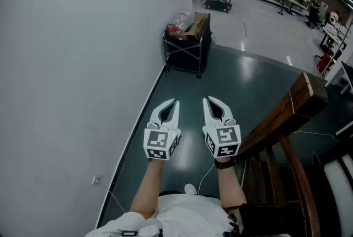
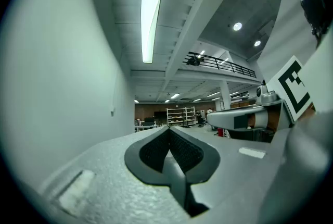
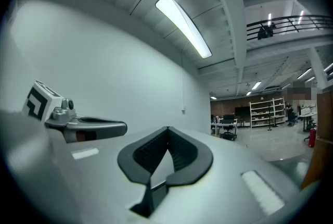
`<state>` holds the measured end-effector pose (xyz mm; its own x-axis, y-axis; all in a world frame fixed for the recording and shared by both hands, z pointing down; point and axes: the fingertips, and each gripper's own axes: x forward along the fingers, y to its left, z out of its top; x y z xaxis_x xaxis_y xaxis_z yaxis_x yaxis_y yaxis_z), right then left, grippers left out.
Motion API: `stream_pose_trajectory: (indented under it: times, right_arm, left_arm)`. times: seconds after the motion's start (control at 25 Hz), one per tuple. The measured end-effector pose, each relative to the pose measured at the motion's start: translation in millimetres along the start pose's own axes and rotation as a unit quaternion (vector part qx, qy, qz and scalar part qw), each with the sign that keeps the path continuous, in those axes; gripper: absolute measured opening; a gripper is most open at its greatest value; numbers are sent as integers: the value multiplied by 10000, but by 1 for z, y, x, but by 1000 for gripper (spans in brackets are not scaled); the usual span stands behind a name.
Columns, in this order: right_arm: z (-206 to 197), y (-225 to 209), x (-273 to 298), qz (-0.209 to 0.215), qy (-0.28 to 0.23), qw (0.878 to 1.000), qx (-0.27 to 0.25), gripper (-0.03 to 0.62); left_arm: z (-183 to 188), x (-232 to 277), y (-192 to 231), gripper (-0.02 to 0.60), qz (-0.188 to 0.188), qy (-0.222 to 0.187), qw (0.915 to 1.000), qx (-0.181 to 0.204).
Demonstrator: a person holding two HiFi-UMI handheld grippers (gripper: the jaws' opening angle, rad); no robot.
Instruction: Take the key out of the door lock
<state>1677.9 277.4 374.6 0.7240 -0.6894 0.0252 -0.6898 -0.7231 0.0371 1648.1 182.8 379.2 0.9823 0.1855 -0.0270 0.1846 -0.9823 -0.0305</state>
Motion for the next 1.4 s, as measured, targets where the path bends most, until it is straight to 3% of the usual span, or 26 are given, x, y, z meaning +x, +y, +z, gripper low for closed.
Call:
stream_pose_trajectory:
  times: [0.24, 0.48, 0.68, 0.8, 1.0, 1.12, 1.24, 1.4]
  right_arm:
    - [-12, 37, 8, 644, 76, 9979, 39, 0]
    - [-14, 121, 31, 1511, 111, 9885, -10, 2]
    - [-8, 238, 49, 2388, 198, 9709, 29, 3]
    - [-9, 326, 49, 3173, 186, 9481, -91, 3]
    - [-9, 486, 4, 4583, 142, 8884, -224, 3]
    - [-15, 595, -46, 5583, 168, 8287, -356, 3]
    - [-22, 686, -96, 6263, 146, 7778, -506, 3]
    - [-22, 786, -173, 7283, 103, 6828, -578, 3]
  left_arm:
    - [-4, -23, 13, 0, 393, 105, 9991, 82]
    - [-6, -86, 62, 0, 1129, 182, 9934, 114]
    - [1, -181, 130, 0, 1982, 158, 9799, 166]
    - [-2, -253, 167, 0, 2693, 151, 9628, 189]
    - [2, -408, 204, 0, 4061, 108, 9131, 341]
    - [-4, -531, 219, 0, 5135, 175, 8574, 291]
    - [-11, -640, 228, 0, 5892, 222, 8074, 198]
    - [-14, -759, 201, 0, 6935, 282, 7198, 74]
